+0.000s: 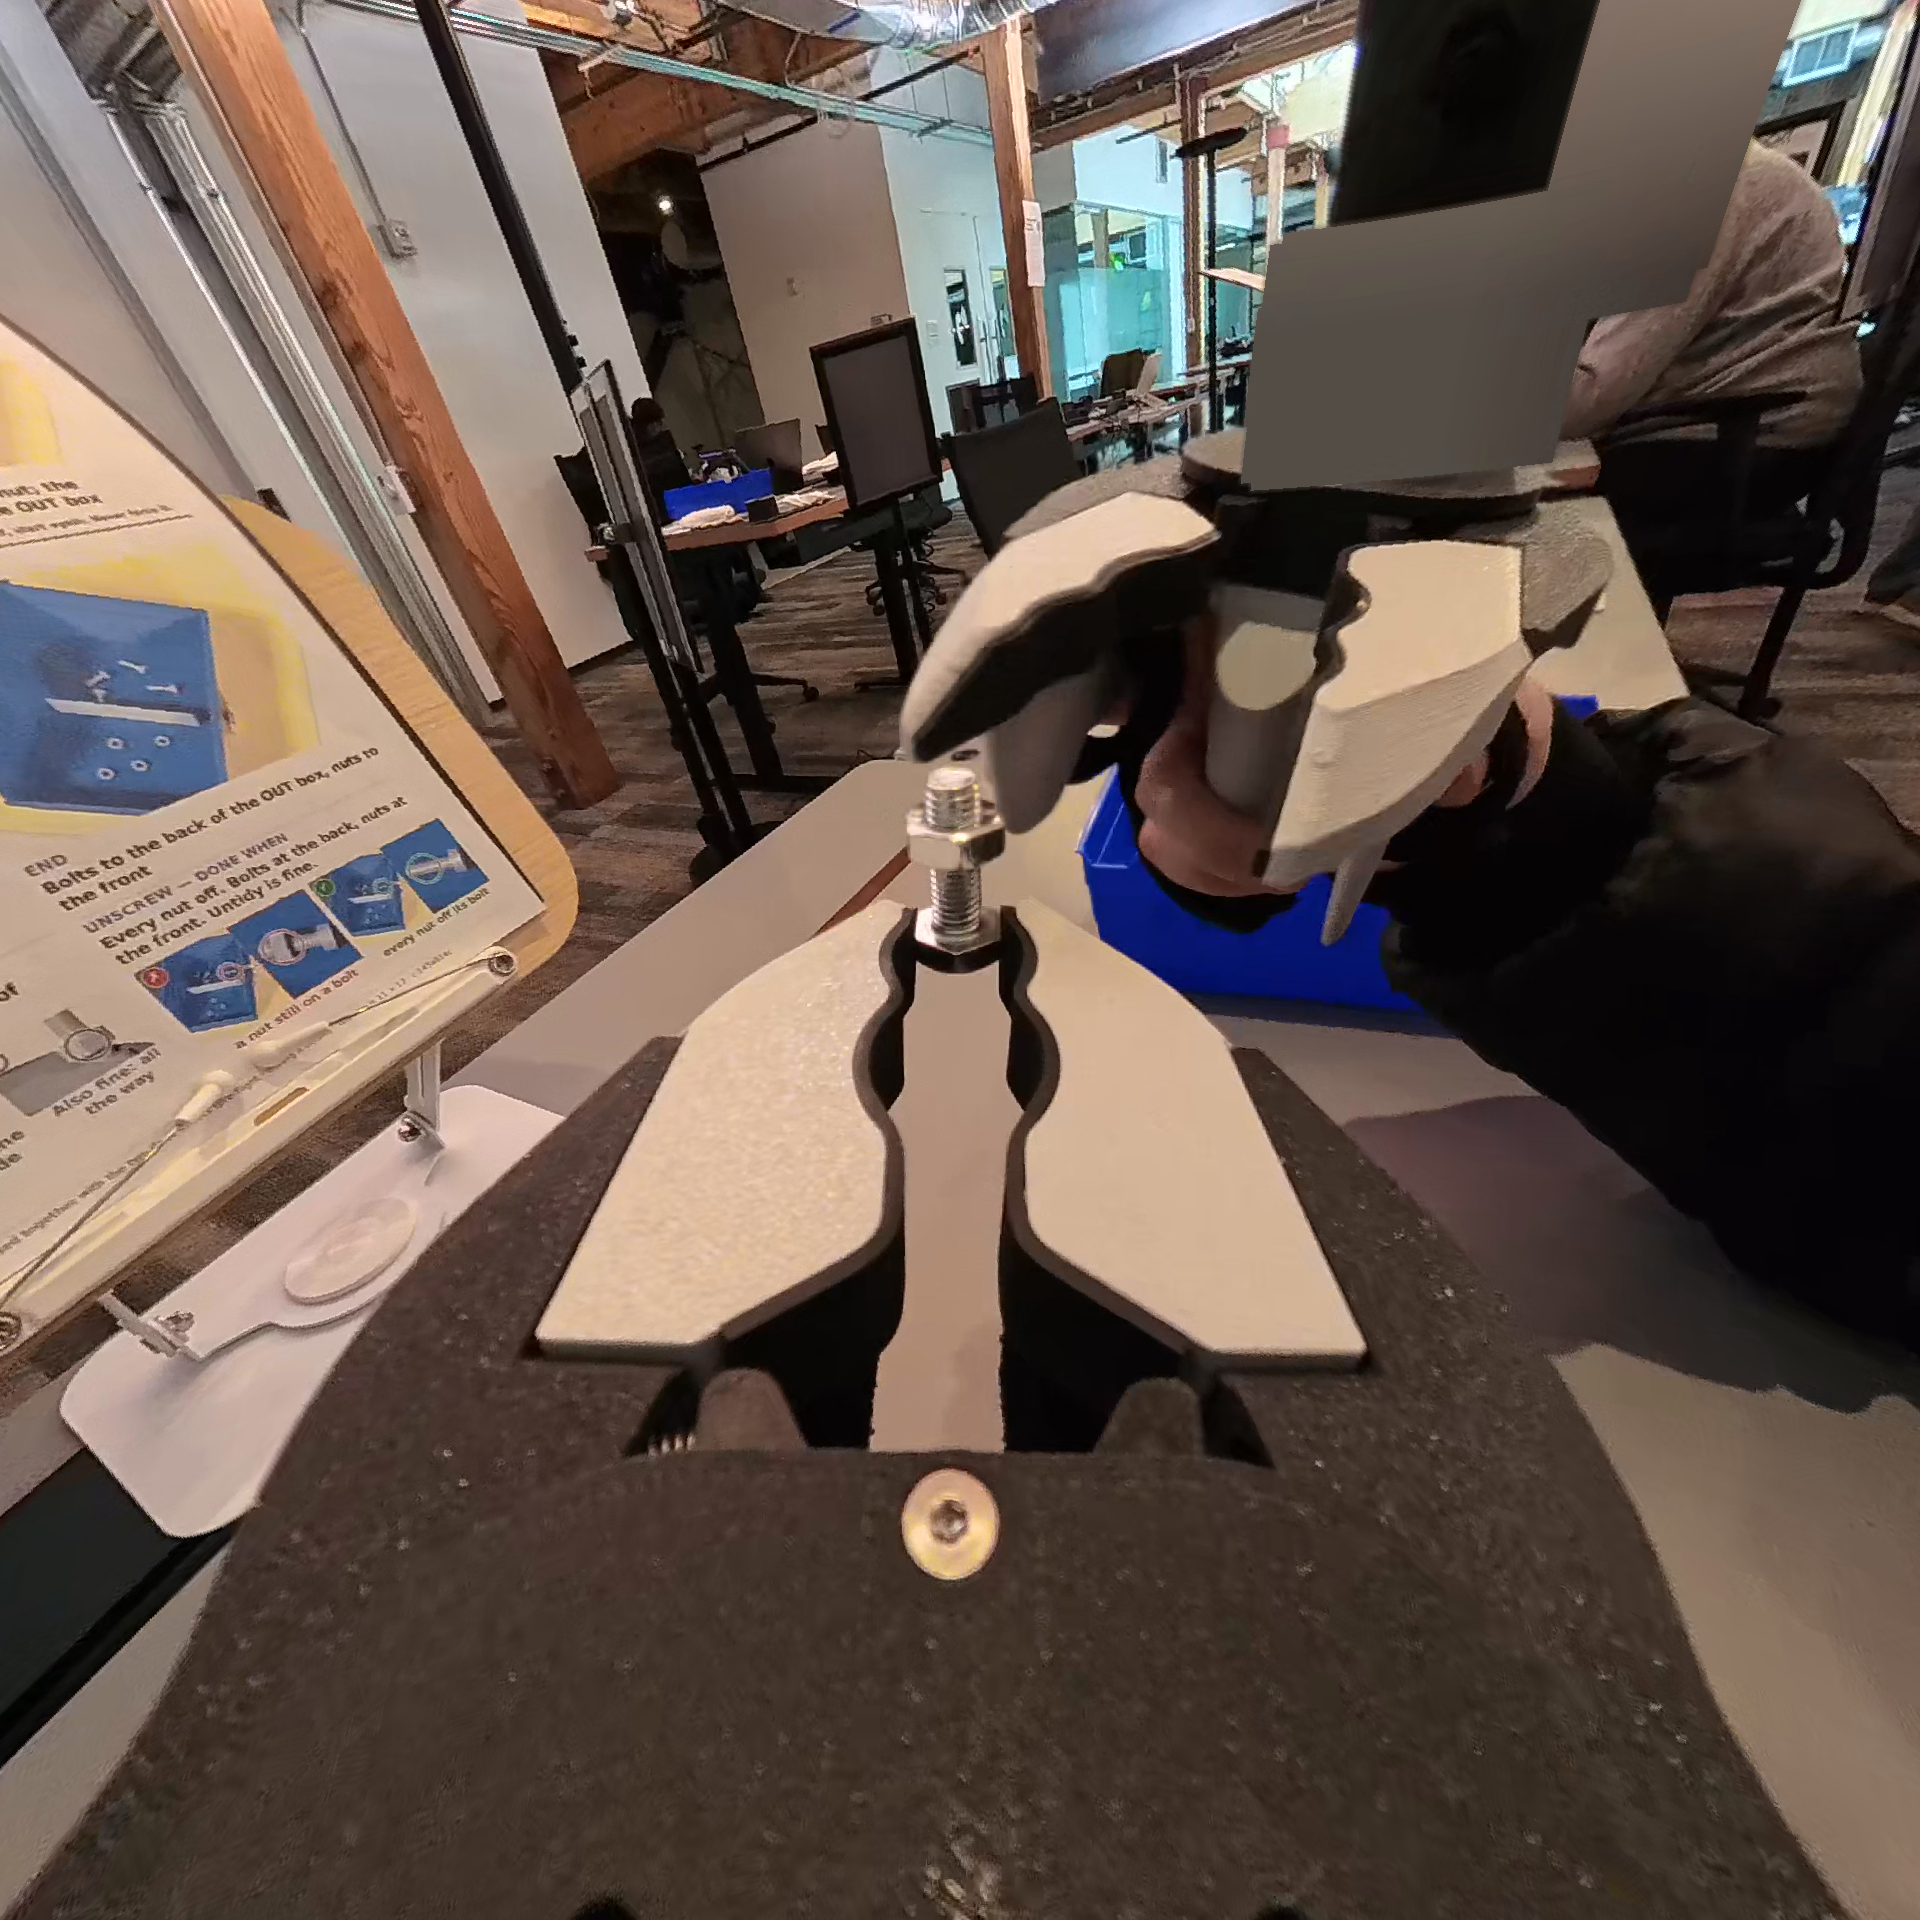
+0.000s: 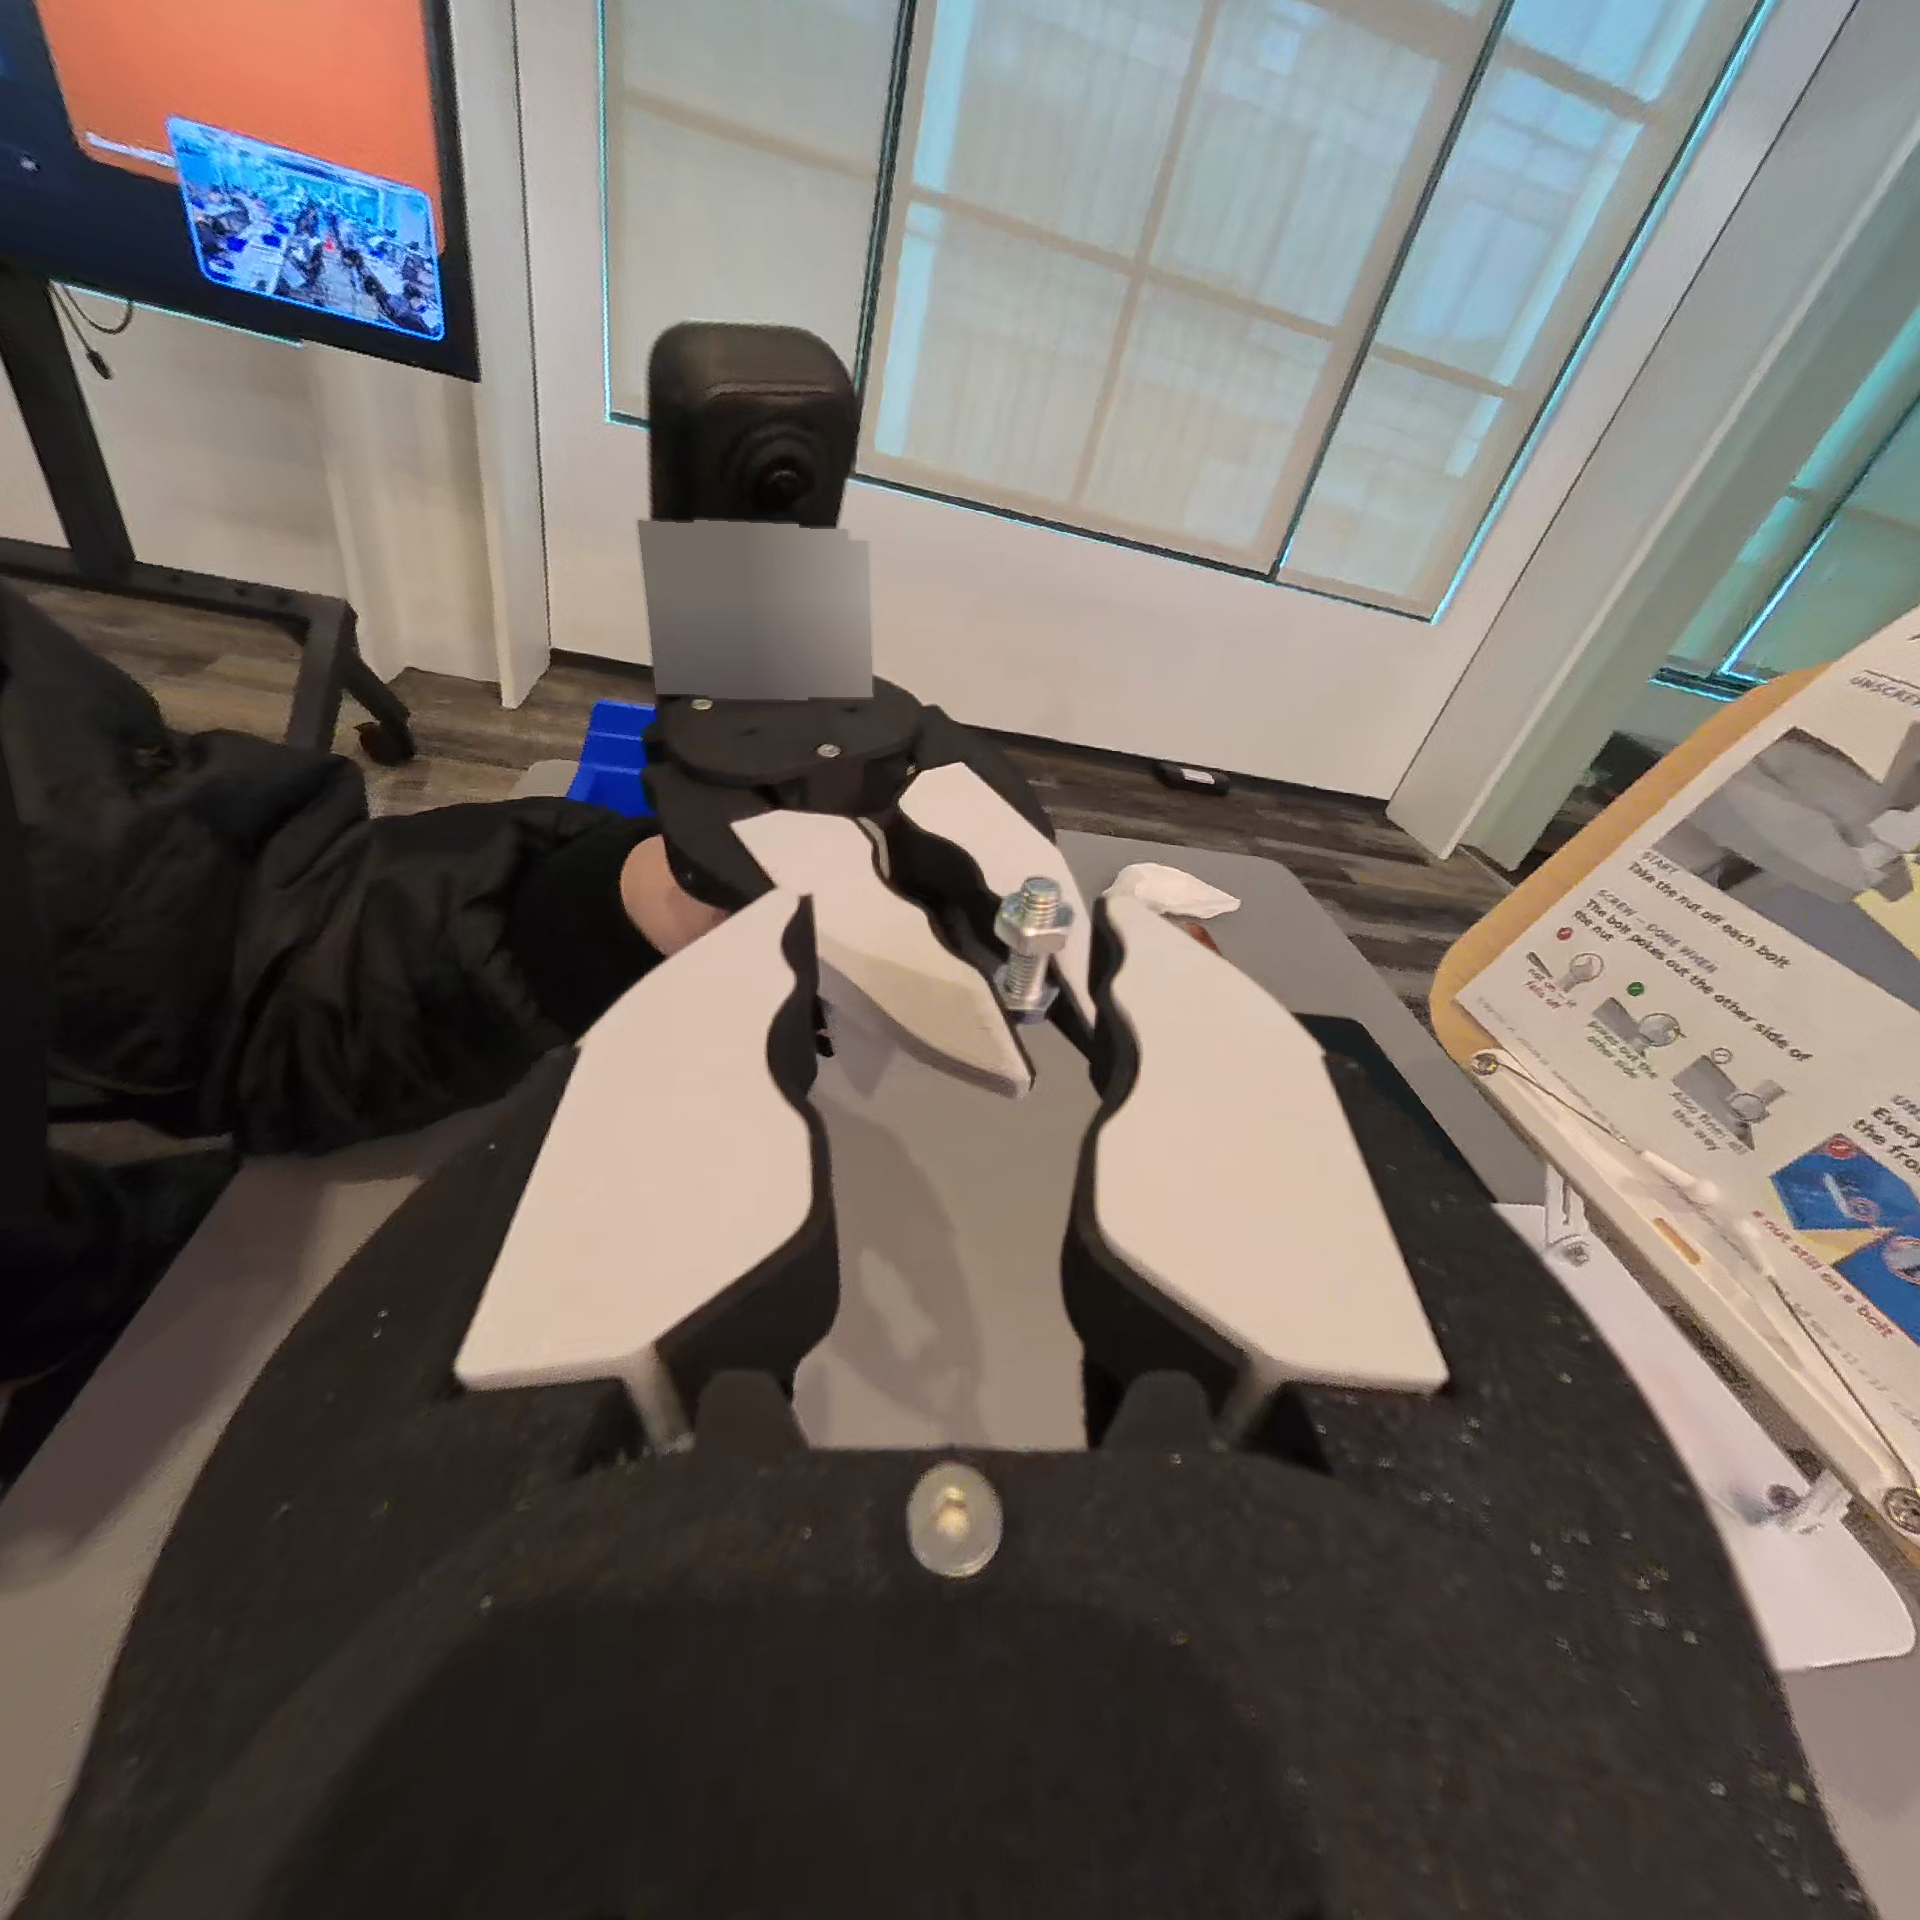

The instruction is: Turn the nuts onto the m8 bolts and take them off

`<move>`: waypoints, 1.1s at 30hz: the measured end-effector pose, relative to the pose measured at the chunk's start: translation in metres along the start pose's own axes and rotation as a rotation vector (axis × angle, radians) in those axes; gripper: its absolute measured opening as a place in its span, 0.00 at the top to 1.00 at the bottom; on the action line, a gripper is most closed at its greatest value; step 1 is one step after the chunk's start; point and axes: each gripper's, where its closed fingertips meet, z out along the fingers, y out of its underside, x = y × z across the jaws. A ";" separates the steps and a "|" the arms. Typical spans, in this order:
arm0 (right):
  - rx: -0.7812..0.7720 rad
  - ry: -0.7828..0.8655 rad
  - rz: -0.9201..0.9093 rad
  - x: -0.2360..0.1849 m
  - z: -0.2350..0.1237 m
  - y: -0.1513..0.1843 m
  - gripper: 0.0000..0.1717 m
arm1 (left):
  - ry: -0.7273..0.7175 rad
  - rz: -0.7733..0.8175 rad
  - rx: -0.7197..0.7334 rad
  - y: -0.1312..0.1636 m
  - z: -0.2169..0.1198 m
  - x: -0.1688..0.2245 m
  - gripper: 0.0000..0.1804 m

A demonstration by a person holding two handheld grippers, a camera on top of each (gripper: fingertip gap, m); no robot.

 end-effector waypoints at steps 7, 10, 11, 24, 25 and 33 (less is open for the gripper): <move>-0.037 -0.008 -0.005 -0.001 -0.003 0.004 0.76 | 0.007 -0.004 0.003 0.000 0.000 0.001 0.92; 0.001 0.013 0.007 0.007 -0.006 0.001 0.77 | 0.058 -0.012 0.009 -0.003 -0.001 0.010 0.92; -0.001 0.013 0.005 0.008 -0.006 0.003 0.78 | 0.075 -0.006 0.003 -0.002 0.000 0.013 0.92; -0.018 -0.044 0.010 0.001 -0.002 0.007 0.92 | 0.101 0.012 -0.018 0.000 0.002 0.022 0.92; -0.019 -0.043 0.008 0.001 -0.002 0.008 0.92 | 0.100 0.011 -0.018 0.000 0.002 0.021 0.92; -0.017 -0.026 0.010 0.003 -0.002 0.006 0.92 | 0.112 -0.007 -0.009 -0.001 0.003 0.026 0.86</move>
